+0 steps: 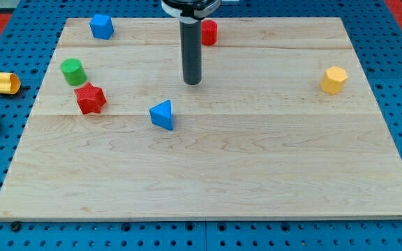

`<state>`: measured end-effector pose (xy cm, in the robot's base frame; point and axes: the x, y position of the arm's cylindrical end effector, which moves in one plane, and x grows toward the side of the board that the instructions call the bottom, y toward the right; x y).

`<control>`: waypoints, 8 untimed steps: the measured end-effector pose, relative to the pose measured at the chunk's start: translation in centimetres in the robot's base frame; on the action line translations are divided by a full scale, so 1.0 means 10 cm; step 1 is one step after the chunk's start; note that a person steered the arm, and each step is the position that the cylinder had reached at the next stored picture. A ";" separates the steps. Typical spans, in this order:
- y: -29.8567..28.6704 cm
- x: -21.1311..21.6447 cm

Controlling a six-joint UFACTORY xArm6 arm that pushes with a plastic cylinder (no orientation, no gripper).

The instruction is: Move blue triangle to the bottom of yellow hexagon

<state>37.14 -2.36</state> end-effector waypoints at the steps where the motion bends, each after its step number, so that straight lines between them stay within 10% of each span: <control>1: -0.33 0.13; 8: 0.02 0.74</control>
